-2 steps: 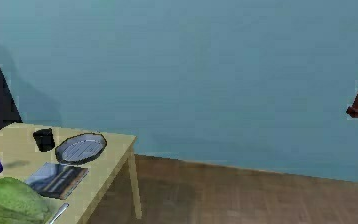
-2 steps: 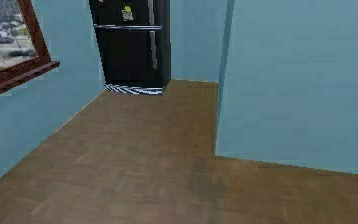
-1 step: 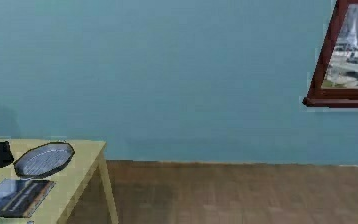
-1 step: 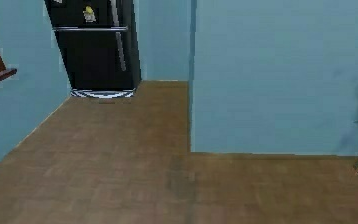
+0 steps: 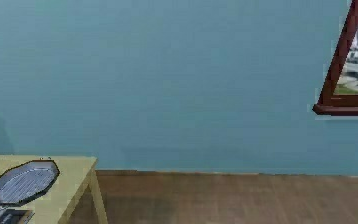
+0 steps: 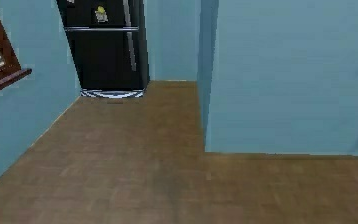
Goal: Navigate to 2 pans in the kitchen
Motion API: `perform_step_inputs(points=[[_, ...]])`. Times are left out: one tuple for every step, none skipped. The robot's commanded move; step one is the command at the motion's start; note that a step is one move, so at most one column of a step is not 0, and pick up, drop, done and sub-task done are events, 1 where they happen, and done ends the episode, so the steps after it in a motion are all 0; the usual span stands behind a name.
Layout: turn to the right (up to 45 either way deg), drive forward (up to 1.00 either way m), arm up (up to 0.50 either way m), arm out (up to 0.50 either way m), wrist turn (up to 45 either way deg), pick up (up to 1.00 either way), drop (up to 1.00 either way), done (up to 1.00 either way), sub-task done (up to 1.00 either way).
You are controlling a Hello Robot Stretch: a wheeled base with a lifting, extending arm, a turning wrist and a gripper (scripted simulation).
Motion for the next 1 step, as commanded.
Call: perform_step_inputs(points=[[-42.0,0.0,0.0,0.0,0.0,0.0,0.0,0.0,0.0]])
